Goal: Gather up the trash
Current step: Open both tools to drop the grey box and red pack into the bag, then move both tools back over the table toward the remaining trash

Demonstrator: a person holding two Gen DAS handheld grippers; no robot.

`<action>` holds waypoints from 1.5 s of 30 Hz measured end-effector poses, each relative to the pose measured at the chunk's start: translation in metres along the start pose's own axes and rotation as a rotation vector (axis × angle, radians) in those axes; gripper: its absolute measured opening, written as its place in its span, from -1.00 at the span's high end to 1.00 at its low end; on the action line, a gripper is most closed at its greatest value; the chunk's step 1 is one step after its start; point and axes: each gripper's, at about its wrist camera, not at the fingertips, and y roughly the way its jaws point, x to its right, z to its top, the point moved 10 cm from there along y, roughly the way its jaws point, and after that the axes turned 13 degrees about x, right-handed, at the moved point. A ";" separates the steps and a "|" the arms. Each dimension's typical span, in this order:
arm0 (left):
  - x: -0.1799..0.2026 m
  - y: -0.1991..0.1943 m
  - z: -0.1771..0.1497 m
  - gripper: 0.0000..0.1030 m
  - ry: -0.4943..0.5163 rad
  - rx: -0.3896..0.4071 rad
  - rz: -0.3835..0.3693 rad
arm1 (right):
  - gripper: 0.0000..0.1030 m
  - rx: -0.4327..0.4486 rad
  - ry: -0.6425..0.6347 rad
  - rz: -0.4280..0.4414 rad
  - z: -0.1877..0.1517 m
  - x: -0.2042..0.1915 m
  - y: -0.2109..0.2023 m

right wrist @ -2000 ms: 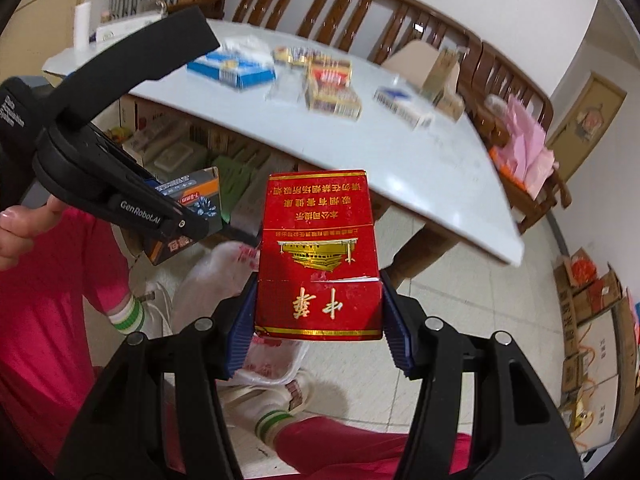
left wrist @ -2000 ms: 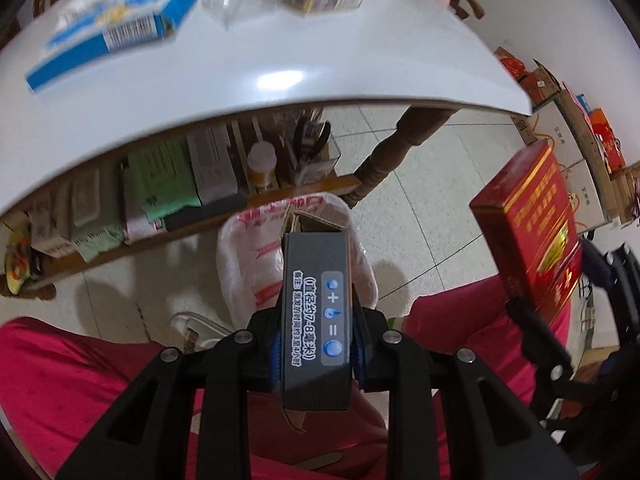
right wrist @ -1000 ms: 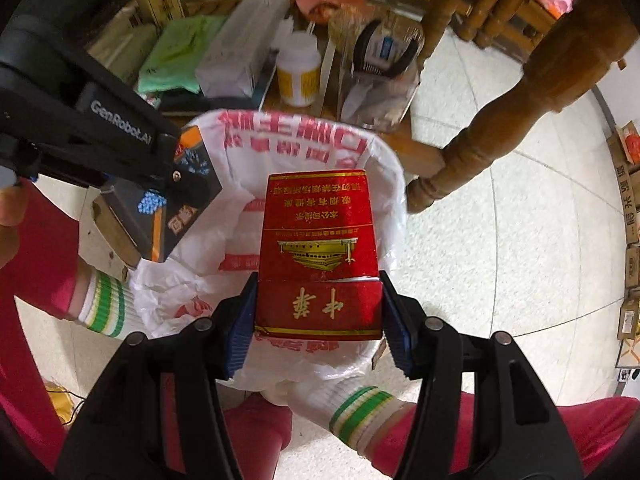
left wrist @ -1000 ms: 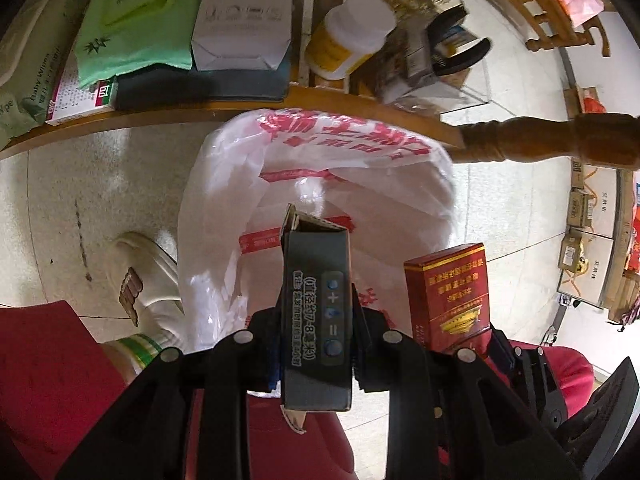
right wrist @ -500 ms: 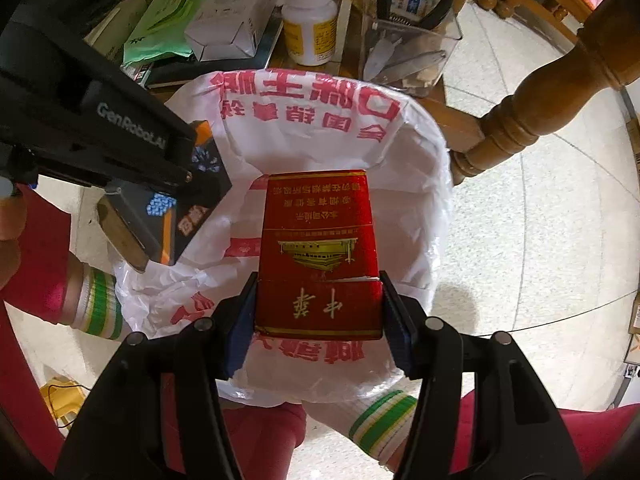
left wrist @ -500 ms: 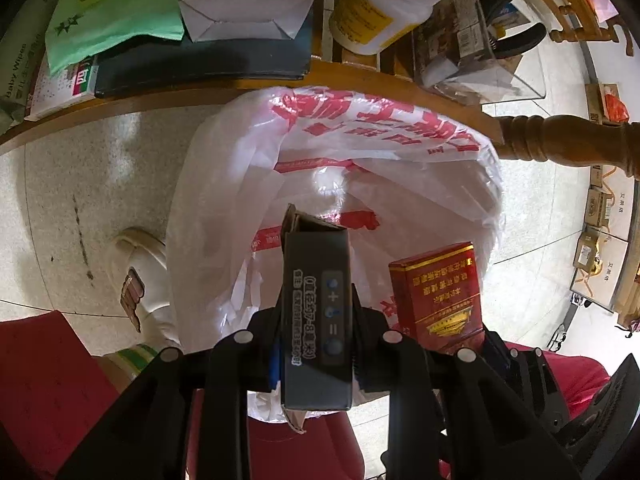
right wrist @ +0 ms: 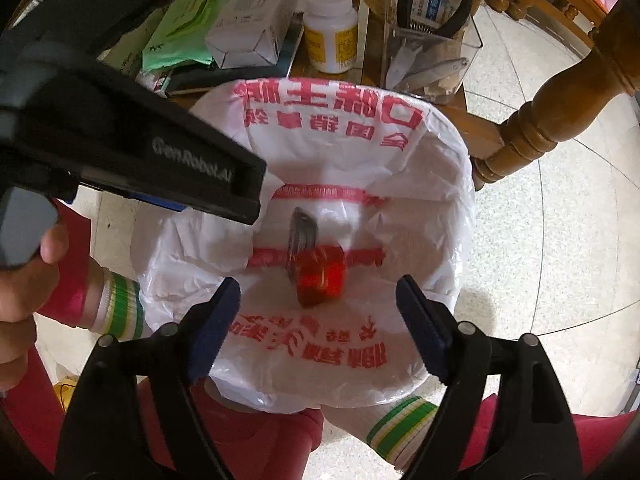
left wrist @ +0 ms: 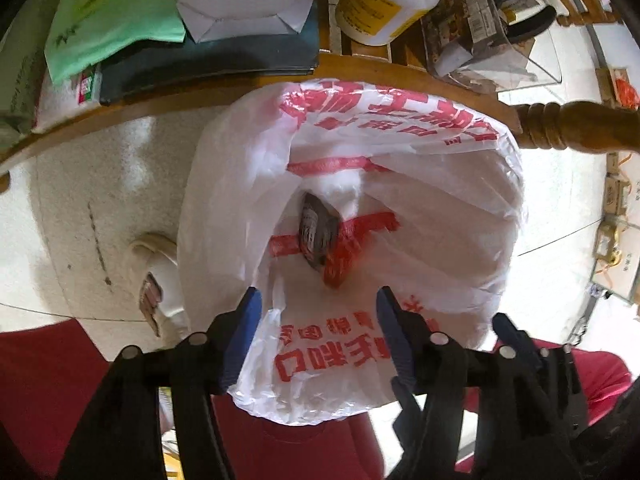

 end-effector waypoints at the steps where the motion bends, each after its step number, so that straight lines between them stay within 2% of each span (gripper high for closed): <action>1: 0.001 -0.001 0.000 -0.20 0.010 0.003 0.004 | -0.52 0.002 0.002 0.001 0.001 0.000 0.000; 15: 0.006 -0.039 -0.001 -0.39 0.106 0.097 0.082 | -0.52 0.055 0.009 0.012 0.007 -0.004 -0.023; 23: 0.004 -0.087 -0.018 -0.49 0.192 0.179 0.122 | -0.59 0.135 0.009 0.044 0.012 -0.016 -0.073; 27: 0.001 -0.133 -0.032 -0.52 0.295 0.271 0.171 | -0.67 0.226 0.008 0.067 0.024 -0.017 -0.123; 29: 0.003 -0.167 -0.038 -0.56 0.341 0.330 0.146 | -0.69 0.264 -0.023 0.068 0.029 -0.018 -0.146; 32: 0.001 -0.213 -0.043 -0.56 0.432 0.387 0.157 | -0.79 0.333 -0.086 0.067 0.040 -0.018 -0.192; 35: -0.001 -0.282 -0.041 -0.62 0.514 0.493 0.135 | -0.79 0.388 -0.144 0.071 0.051 -0.011 -0.236; 39: 0.003 -0.360 -0.037 -0.73 0.639 0.574 0.071 | -0.86 0.469 -0.163 0.133 0.083 0.001 -0.306; 41: 0.006 -0.397 -0.034 -0.78 0.712 0.598 0.042 | -0.87 0.523 -0.173 0.130 0.101 0.008 -0.336; 45: 0.006 -0.452 -0.023 -0.82 0.855 0.657 0.080 | -0.87 0.622 -0.193 0.117 0.139 0.021 -0.395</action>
